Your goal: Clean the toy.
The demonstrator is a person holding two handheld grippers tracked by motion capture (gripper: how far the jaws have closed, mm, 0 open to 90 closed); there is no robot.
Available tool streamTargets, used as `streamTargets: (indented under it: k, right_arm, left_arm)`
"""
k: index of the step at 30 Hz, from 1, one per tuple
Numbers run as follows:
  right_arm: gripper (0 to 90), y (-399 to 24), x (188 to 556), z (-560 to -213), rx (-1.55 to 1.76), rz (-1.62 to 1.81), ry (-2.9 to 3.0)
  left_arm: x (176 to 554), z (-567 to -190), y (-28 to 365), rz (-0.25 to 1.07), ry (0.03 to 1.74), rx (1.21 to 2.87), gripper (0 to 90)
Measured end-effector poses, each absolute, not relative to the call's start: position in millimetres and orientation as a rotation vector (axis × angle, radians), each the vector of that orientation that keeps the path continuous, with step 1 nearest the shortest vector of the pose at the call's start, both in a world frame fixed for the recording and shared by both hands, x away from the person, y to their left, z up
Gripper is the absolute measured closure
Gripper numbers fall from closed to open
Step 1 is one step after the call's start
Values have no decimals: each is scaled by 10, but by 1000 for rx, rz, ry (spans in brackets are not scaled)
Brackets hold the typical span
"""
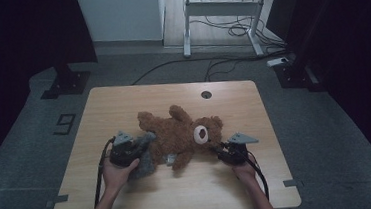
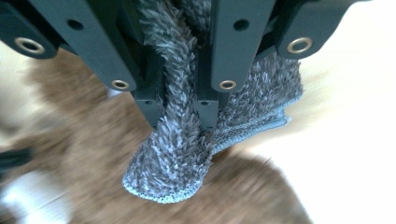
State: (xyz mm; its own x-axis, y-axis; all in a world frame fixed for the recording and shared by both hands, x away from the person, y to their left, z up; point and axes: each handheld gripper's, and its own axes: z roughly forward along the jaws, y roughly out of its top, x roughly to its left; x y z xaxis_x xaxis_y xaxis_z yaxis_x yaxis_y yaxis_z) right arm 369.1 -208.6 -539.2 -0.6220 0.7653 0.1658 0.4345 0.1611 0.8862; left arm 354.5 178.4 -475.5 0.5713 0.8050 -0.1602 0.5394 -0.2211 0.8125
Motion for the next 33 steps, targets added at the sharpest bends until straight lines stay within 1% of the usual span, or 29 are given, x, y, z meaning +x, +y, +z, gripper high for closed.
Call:
streamTargets:
  k: [2, 7, 11, 16, 20, 24, 29, 33]
  right_arm:
    - [654, -2084, 3690, -5391, 1151, 1446, 2123]
    - [654, -2082, 3690, -5385, 1153, 1446, 2124]
    - [653, -2082, 3689, -5382, 1154, 1445, 2125]
    - [653, -2083, 3688, -5381, 1154, 1446, 2127]
    - [653, -2083, 3687, -5378, 1157, 1453, 2124]
    - [653, -2087, 3689, -5384, 1169, 1443, 2128]
    - [653, -2075, 3686, -5376, 1158, 1440, 2128]
    - [653, -2060, 3675, -5363, 1143, 1437, 2129]
  left_arm:
    - [3542, -4652, 1623, 375, 1036, 1901, 775]
    - [3631, -4408, 1056, 354, 910, 1931, 775]
    - [3746, -4265, 518, 340, 828, 1958, 774]
    - [3836, -4304, -37, 343, 778, 2026, 775]
    - [3881, -4425, -328, 349, 772, 2061, 775]
    - [3942, -4590, -391, 364, 795, 2085, 778]
    - [3901, -4570, -359, 437, 774, 2105, 781]
    - [3935, -4497, -160, 403, 800, 2064, 784]
